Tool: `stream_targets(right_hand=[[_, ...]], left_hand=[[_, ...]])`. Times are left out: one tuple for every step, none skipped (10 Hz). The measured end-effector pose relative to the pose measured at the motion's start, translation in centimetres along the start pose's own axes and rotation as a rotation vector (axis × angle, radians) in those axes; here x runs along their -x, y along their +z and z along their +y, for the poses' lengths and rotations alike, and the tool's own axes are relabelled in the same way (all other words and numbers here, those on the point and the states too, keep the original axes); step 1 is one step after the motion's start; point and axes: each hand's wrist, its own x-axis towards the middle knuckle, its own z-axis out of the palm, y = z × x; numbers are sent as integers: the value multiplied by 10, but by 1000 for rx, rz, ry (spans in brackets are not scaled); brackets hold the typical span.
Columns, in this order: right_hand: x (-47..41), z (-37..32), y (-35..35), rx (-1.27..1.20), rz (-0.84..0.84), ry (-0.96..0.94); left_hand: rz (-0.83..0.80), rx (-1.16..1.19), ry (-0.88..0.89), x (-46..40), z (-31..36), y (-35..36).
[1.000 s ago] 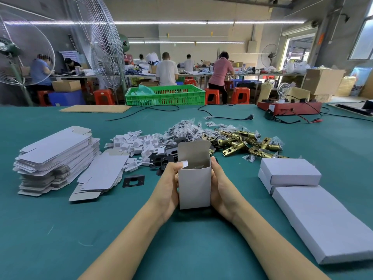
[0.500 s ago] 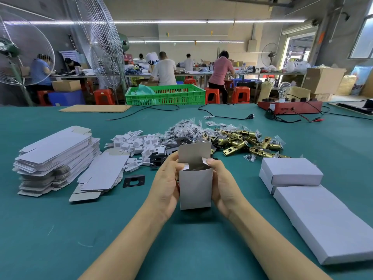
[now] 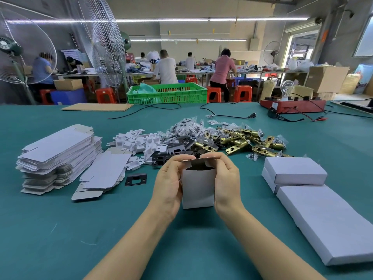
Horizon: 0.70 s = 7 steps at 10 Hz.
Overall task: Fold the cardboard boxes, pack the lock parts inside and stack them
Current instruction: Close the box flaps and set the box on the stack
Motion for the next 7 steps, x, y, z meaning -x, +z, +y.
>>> stream_targets(right_hand=[[-23,49,-37,-62,19,-67],[-30,63,-40,44,114,-141],[-30,69,-39,139,115,-200],[-29,74,-42,218,98,-247],[-32,79,-45,234,95,-249],[-32,82,-45,233,100,-246],[-31,86,-46,253,107,-269]], left_hand=[[31,-20,16,26,31,-16],[20,55,63,40,49,-31],[2,77,27,46,52,-28],[-6,12,89,47,50,-26],[-13,8,141,47,51,-25],[-18,-42,182,46,46,-27],[30,-171,259,48,40,-26]])
